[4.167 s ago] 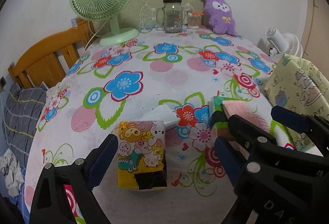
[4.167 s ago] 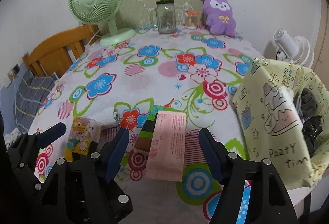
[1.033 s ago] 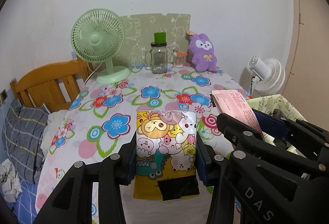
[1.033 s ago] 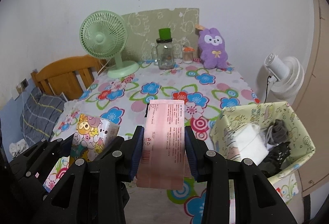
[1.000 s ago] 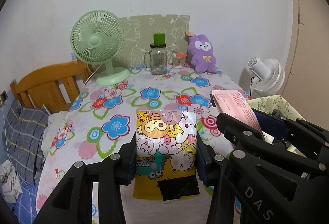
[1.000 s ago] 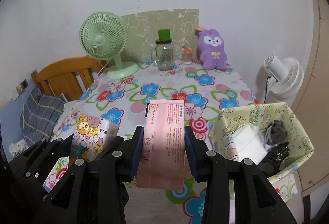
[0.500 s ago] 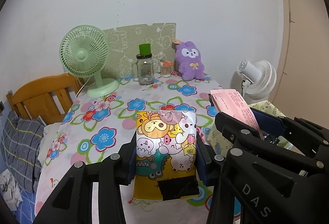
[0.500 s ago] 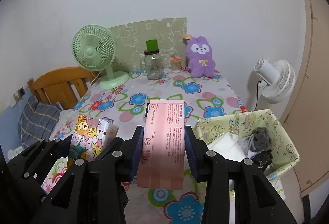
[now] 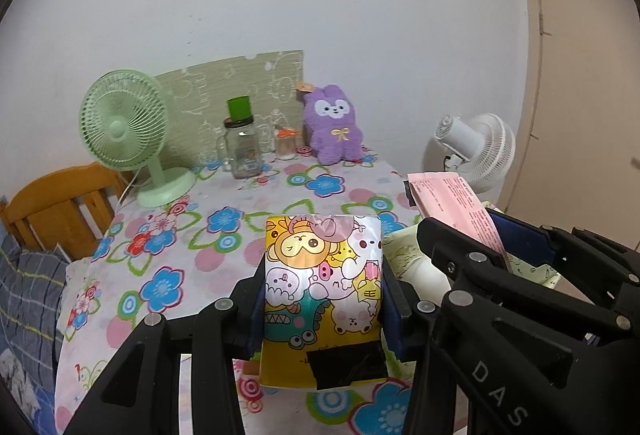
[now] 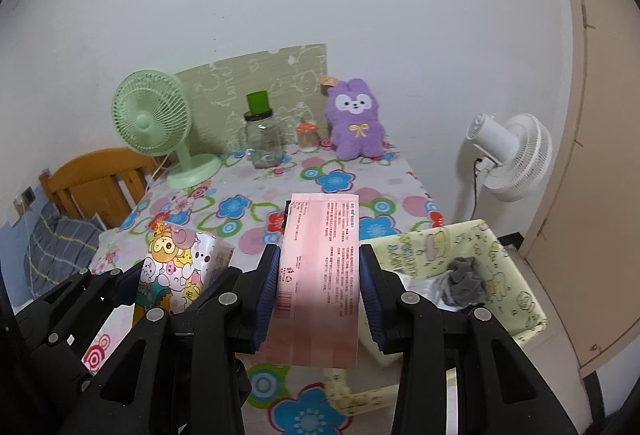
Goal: Organize soft objects
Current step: 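Carry the pink packet and cartoon tissue pack with both tools over the box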
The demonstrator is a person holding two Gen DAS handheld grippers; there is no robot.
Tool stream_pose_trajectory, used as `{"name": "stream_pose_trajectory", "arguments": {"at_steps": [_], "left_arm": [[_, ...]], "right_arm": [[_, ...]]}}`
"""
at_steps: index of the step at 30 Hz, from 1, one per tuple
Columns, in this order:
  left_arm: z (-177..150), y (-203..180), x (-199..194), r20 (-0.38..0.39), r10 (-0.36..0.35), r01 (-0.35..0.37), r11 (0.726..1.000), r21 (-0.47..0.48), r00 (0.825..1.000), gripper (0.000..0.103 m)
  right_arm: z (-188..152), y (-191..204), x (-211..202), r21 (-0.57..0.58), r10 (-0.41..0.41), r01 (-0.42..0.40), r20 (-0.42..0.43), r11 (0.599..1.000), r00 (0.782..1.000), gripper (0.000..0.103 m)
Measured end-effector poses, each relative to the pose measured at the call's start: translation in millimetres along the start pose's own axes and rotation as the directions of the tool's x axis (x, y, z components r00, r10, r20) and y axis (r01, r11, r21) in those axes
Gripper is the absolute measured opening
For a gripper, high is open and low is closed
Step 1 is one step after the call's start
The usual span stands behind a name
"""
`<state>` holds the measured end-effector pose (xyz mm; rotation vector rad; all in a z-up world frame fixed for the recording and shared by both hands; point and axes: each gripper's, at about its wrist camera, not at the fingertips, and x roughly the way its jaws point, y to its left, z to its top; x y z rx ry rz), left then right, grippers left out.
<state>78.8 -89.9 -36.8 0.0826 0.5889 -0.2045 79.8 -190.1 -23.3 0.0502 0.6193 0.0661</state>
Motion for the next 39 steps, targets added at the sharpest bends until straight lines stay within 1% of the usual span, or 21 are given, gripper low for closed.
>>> {"name": "stream_pose_trajectory", "arguments": {"at_steps": [10,21,28,37,39], "left_arm": [[8,-32,16,-0.015,-0.053,0.054,0.998,0.039,0.998,0.048],[15,-62,37,-0.038,-0.106,0.109,0.991,0.079,0.994,0.048],[17,-81,54,-0.061,-0.138,0.144,0.983,0.112,0.989,0.048],[16,-101,75,-0.097,-0.180,0.191,0.974,0.121,0.979,0.048],[16,-104,79,-0.108,-0.187,0.199,0.973,0.120,0.976,0.050]], "right_arm": [[0,-35,-1,0.028,-0.046,0.046,0.000,0.999,0.999,0.042],[0,-67,8,0.063,-0.093,0.094,-0.012,0.994,0.996,0.042],[-2,-88,12,0.087,-0.119,0.121,-0.029,0.989,0.993,0.042],[-5,-113,23,0.122,-0.155,0.160,-0.054,0.979,0.987,0.042],[-6,-118,26,0.129,-0.160,0.168,-0.064,0.977,0.985,0.042]]}}
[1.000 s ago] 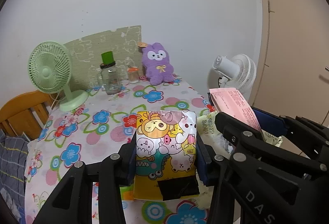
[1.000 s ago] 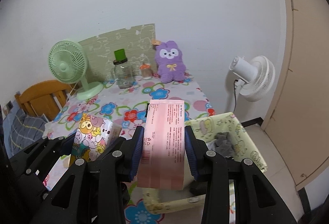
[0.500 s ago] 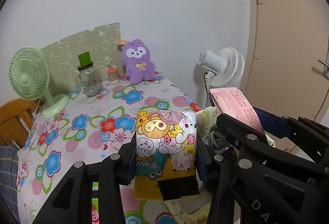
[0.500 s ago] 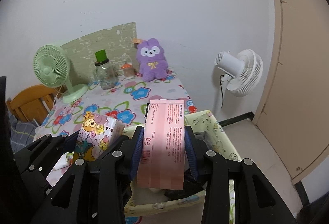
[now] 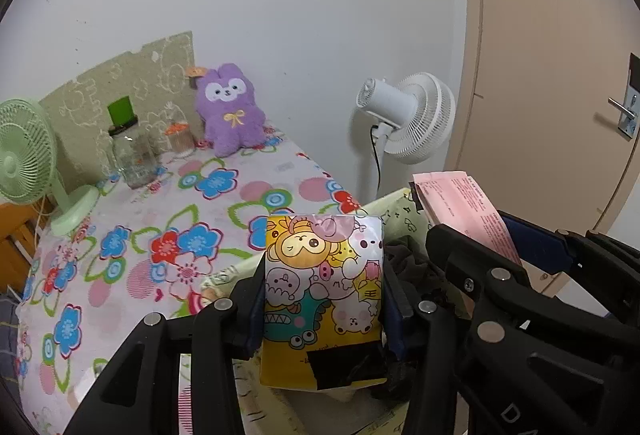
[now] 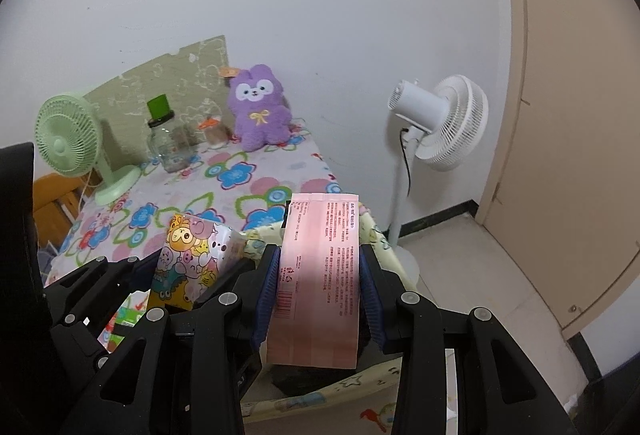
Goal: Organize soft objects
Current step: 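Carry the pink packet and cartoon tissue pack with both tools over the box, then open both tools over the box to drop the packet and tissue pack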
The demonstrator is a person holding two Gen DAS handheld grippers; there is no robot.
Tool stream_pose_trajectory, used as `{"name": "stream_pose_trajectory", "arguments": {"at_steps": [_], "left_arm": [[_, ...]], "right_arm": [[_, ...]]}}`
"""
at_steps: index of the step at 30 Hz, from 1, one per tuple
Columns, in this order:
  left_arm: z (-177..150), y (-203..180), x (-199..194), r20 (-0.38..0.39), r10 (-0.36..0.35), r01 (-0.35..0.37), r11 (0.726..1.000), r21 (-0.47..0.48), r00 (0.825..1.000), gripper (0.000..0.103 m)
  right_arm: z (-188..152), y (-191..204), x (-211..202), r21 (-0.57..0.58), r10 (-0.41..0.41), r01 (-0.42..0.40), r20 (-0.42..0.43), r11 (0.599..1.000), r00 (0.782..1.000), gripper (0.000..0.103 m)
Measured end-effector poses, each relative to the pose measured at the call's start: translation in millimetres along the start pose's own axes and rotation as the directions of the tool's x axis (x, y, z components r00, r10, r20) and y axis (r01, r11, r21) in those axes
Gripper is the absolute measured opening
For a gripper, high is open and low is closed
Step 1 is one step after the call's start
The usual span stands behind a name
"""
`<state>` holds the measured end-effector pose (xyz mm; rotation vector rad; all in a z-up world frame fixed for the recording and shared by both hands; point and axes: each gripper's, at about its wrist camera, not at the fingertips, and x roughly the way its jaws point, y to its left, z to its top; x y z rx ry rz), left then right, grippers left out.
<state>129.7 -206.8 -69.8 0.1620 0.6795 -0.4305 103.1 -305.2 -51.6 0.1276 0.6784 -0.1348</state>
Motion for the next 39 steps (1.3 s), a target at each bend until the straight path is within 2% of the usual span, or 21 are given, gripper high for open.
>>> {"name": "stream_pose_trajectory", "arguments": {"at_steps": [4,6,7,9,10,14,24,26,28,34,39], "left_arm": [[0,-5,7,-0.007,-0.019,0.019,1.000,0.009,1.000,0.053],[-1,-5,9,-0.009,-0.018,0.018,1.000,0.010,1.000,0.068],[-1,-4,10,-0.009,-0.014,0.014,1.000,0.011,1.000,0.071],[-2,-3,11,-0.011,0.002,-0.002,1.000,0.016,1.000,0.087],[-2,-2,12,-0.016,0.011,-0.010,1.000,0.014,1.000,0.088],[-3,5,12,-0.042,0.028,-0.028,1.000,0.009,0.999,0.091],[-11,24,7,-0.051,0.071,-0.072,0.997,-0.005,0.996,0.093],[-11,27,5,-0.048,0.077,-0.077,0.997,-0.010,0.996,0.094],[-12,29,2,-0.046,0.086,-0.086,0.996,-0.012,0.995,0.096],[-13,36,-11,-0.027,0.083,-0.083,0.996,-0.016,0.996,0.099],[-15,42,-23,-0.013,0.090,-0.090,0.996,-0.022,0.996,0.100]], "right_arm": [[-1,-5,6,0.009,-0.011,0.011,-0.015,1.000,1.000,0.043],[-1,-7,9,0.012,-0.017,0.017,-0.021,1.000,1.000,0.042],[-1,-8,10,0.013,-0.016,0.016,-0.025,1.000,1.000,0.042],[-1,-7,12,0.014,-0.016,0.017,-0.027,1.000,1.000,0.042],[-1,-7,13,0.014,-0.012,0.012,-0.031,1.000,0.999,0.042],[-2,-2,19,0.008,0.005,-0.005,-0.038,1.000,0.999,0.042],[-4,17,33,0.014,0.069,-0.068,-0.061,0.998,0.996,0.045],[-4,20,33,0.018,0.076,-0.075,-0.056,0.997,0.996,0.052],[-3,22,32,0.023,0.080,-0.079,-0.054,0.997,0.995,0.066],[-1,30,23,0.022,0.071,-0.071,-0.037,0.997,0.997,0.073],[-2,41,12,-0.002,0.068,-0.068,-0.021,0.998,0.997,0.074]]}}
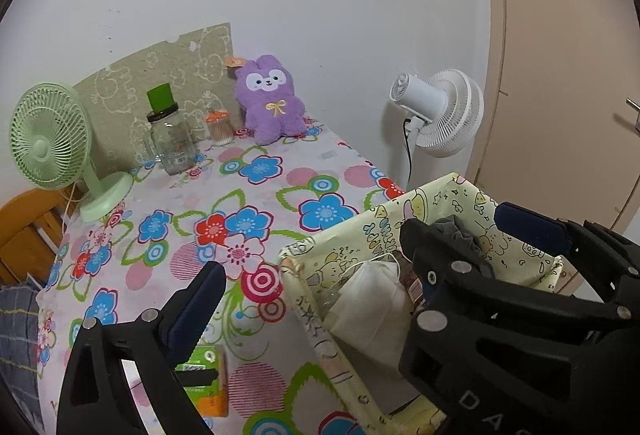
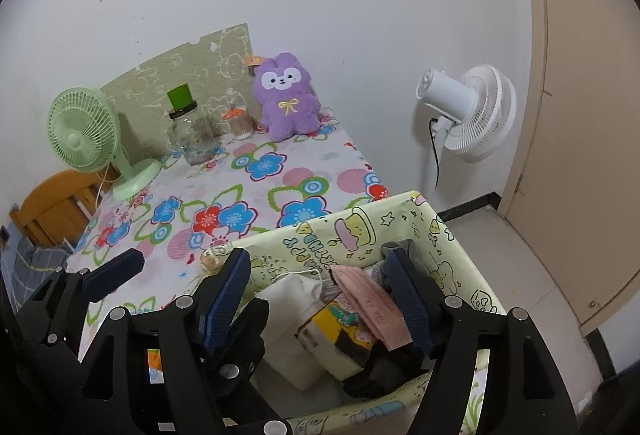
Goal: Organize soft objects
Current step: 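Open both tools over the box to drop the packet and tissue pack, then withdraw both tools from the box toward the green tissue pack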
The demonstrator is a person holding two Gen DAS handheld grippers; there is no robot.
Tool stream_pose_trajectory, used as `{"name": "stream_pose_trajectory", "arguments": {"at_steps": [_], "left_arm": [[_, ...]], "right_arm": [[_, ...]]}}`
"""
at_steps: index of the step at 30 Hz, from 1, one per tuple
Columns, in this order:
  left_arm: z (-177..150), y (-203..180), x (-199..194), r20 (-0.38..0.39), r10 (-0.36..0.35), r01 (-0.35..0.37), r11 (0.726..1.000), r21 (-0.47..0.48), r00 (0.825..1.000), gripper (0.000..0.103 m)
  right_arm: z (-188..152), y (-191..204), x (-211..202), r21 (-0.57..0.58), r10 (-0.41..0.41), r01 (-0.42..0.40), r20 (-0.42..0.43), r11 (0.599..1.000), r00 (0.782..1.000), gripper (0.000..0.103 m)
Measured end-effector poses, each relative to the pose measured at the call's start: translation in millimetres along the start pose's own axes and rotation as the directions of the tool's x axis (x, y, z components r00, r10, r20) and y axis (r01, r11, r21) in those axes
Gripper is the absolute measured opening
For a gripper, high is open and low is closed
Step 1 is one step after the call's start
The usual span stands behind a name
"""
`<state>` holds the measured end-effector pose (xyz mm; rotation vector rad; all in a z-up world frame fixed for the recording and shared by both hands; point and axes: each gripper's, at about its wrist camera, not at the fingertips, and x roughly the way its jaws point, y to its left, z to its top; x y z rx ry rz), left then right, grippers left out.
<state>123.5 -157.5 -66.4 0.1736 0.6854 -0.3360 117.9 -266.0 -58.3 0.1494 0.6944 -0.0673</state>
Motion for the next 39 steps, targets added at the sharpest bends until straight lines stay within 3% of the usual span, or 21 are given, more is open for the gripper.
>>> {"name": "stream_pose_trajectory", "arguments": {"at_steps": [21,32,39], "left_arm": [[-16,30,-55,0.066,0.015,-0.014,1.000,-0.023,0.998,0.103],[-28,53,-74,0.083,0.033,-0.029,0.998,-0.053,0.996,0.103],[-37,66,-84,0.091,0.050,-0.043,0.997,-0.070,0.995,0.103]], "right_arm": [[-8,43,-47,-0.045,-0.040,0.043,0.071,0.998,0.997,0.094],[-16,71,-60,-0.074,-0.017,0.024,0.090,0.997,0.996,0.096],[-20,89,-65,-0.108,0.040,-0.031,0.079,0.994,0.996,0.096]]}}
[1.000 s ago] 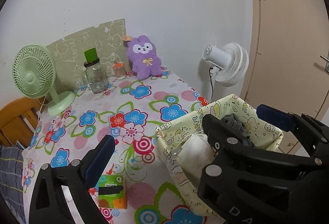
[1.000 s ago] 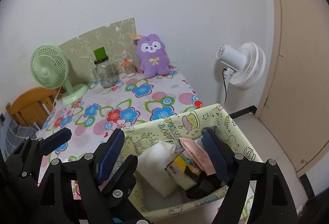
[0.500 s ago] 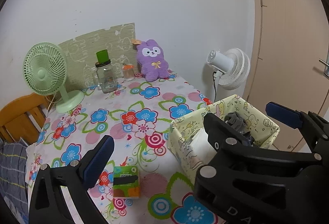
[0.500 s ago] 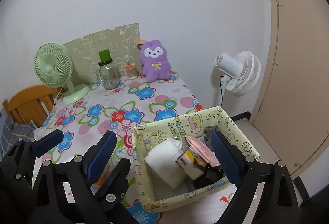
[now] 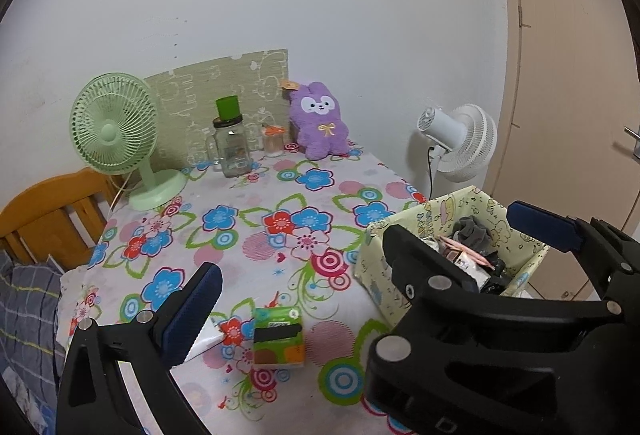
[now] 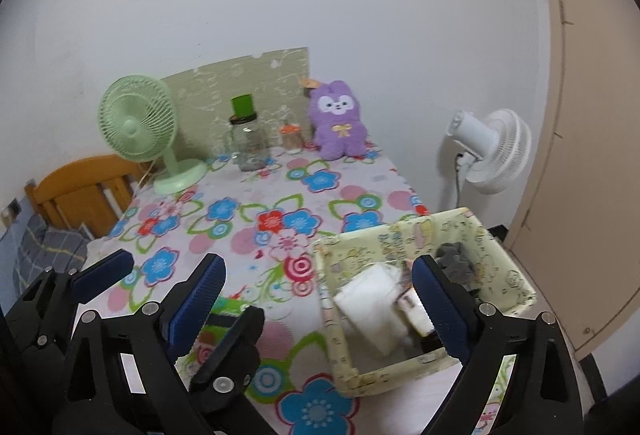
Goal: Organize soft objects
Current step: 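Withdraw both tools from the box toward the green tissue pack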
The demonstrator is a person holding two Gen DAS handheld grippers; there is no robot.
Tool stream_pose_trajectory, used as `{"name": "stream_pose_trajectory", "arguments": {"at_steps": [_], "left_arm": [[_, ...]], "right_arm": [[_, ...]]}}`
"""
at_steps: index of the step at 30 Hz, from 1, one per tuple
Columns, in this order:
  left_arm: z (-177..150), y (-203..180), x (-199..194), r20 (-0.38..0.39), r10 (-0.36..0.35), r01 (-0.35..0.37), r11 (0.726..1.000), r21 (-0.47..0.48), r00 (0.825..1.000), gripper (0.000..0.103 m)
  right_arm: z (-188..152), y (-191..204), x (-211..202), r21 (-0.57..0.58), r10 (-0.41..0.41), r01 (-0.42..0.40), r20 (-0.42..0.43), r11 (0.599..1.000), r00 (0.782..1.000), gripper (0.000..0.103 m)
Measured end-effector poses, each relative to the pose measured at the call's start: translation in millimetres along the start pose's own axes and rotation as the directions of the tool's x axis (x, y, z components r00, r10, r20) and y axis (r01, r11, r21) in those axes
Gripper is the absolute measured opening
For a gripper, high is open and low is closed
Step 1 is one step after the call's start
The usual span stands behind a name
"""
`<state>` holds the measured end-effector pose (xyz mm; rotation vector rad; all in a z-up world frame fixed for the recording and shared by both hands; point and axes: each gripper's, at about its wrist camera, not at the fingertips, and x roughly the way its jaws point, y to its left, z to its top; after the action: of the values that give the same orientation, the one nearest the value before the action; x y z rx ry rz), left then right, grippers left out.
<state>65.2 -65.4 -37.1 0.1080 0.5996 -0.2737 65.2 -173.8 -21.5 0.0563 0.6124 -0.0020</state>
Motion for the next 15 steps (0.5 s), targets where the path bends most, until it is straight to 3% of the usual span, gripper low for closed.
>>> {"name": "stream_pose_trajectory", "arguments": {"at_steps": [15], "left_arm": [[-18,33,-11,-0.002,0.050,-0.051,0.998,-0.048,0.999,0.103]], "right_arm": [[-9,42,-1,-0.074,0.042,-0.041,0.018,0.996,0.999,0.096]]}}
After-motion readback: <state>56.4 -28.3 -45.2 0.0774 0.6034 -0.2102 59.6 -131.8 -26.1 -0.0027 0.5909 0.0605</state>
